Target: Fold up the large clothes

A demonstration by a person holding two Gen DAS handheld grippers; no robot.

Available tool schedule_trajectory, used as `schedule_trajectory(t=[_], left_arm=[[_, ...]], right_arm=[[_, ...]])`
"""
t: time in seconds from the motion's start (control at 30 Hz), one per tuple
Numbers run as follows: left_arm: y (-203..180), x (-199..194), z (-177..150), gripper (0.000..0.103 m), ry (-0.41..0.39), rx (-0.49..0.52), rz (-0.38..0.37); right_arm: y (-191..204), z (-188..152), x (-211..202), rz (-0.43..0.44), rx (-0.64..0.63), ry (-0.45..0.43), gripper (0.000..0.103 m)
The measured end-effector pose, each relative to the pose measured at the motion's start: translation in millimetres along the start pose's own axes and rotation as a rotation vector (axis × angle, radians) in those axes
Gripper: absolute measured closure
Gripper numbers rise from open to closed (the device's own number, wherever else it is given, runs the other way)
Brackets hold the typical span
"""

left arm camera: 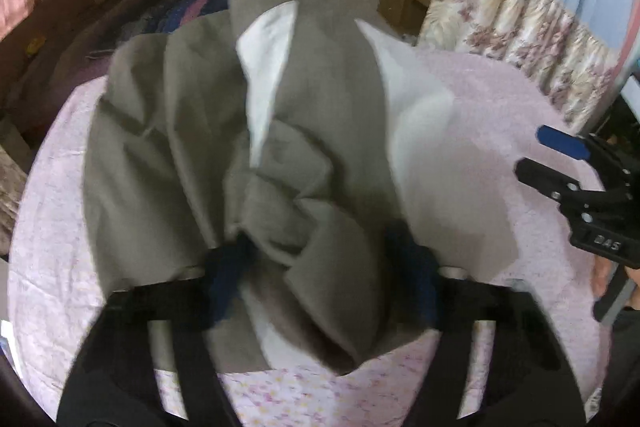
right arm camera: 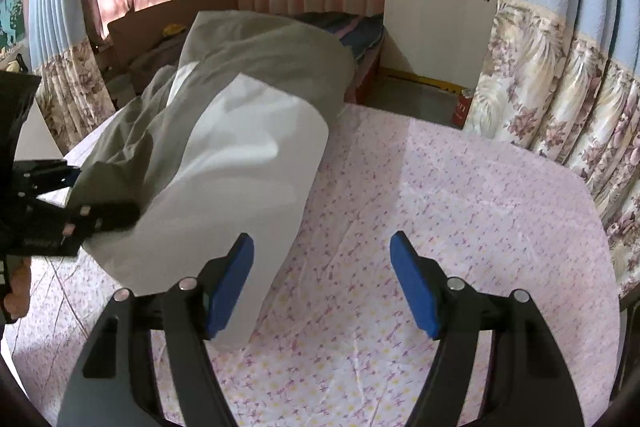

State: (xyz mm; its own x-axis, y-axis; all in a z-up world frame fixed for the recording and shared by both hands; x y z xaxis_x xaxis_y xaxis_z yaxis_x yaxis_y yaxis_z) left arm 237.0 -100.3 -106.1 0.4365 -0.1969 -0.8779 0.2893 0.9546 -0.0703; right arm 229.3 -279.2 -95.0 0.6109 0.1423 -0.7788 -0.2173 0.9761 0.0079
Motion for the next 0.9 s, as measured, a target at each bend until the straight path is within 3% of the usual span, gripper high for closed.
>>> schedule_trajectory(t=[0.17,0.27,0.4,0.57,0.9], left_arm=[[6.9,-0.7,-0.2,0.066,0.007,-0.004,-0.065],[1.5,-12.3,-0.1,0.080,-0.028,0.028,-0.040],[1.8,-33.8,1.7,0.085,-0.074,0.074,-0.004],[9.4,-51.2,7.7,0.087,-0.105,0.085,0.018],[52.2,-101.2,-2.4,0.091,-0.183,0.040,0.066]], right_arm=[[9.8,-2.0,9.3,0.030,0.010,0.012,0.032],[13.4,-1.4,10.7,0.033,0.018,0.015,0.032],[7.9,-4.0,13.8,0.136,0.087,0.072,0.032],[11.4,-2.6,13.2,0.045,-0.010,0.127,0.032],[26.3,10.0,19.0,-0.039,-0.077,0.100,0.032]])
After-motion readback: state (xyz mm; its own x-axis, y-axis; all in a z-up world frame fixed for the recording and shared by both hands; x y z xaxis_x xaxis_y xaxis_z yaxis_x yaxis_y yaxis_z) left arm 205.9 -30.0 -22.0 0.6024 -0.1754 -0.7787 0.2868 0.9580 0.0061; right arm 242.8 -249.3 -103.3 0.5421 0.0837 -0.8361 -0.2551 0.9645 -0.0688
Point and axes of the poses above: each gripper's, at about its wrist camera, not at the fingertips, and x roughly the way its jaws point, y to its left, z to its top, the point moved 5 cm from there along x, roughly the way its jaws point, and after that the axes turned 7 degrees about y, right-handed, at the moved point
